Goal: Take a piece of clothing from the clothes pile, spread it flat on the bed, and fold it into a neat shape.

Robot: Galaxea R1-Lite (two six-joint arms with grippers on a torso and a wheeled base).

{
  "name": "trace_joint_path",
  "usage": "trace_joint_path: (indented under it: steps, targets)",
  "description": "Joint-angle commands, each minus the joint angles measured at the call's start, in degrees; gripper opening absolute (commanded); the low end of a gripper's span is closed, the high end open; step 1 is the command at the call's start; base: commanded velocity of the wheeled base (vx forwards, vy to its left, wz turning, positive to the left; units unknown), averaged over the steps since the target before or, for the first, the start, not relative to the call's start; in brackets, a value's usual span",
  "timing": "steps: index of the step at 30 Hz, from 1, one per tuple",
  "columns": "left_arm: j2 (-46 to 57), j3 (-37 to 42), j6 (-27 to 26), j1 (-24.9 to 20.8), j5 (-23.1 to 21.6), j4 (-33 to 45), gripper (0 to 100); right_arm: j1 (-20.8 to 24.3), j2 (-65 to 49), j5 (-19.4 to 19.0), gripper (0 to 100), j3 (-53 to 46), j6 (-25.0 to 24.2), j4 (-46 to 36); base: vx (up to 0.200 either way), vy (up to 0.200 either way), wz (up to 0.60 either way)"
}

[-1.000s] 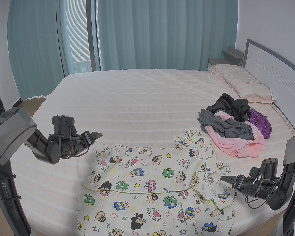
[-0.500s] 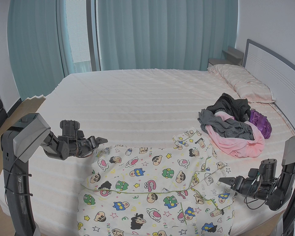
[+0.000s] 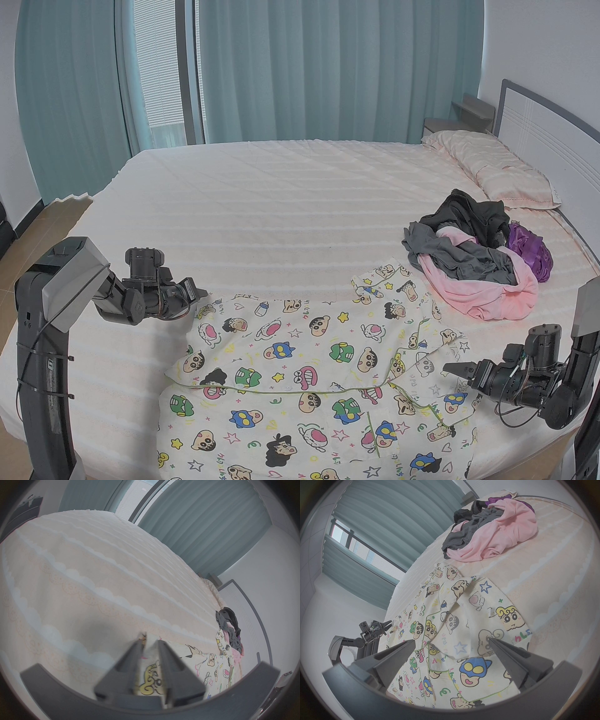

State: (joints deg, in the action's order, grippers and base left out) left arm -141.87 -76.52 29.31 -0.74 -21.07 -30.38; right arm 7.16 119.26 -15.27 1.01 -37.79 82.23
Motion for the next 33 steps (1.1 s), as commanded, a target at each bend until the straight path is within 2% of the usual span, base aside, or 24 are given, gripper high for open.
trace_joint_path:
  steps: [1,17,22,33]
  targets:
    - [-0.9,-1.3,0.1,0.8,0.0,0.1,0,0.1,0.5,0.0,100,-0.9,0.1,0.0,0.000,0.000,0.00]
    - [-0.9,-7.1,0.0,1.8,0.9,0.4,0,0.1,0.6,0.0,100,-0.9,0.0,0.1,0.000,0.000,0.00]
    - [-1.1,-9.8,-0.3,1.8,1.1,3.0,0,0.7,0.8,0.0,100,-0.9,0.0,0.1,0.000,0.000,0.00]
    - [-3.0,-13.2,-0.5,1.4,4.2,4.2,0,0.8,1.2,0.1,100,-0.9,0.2,0.3,0.000,0.000,0.00]
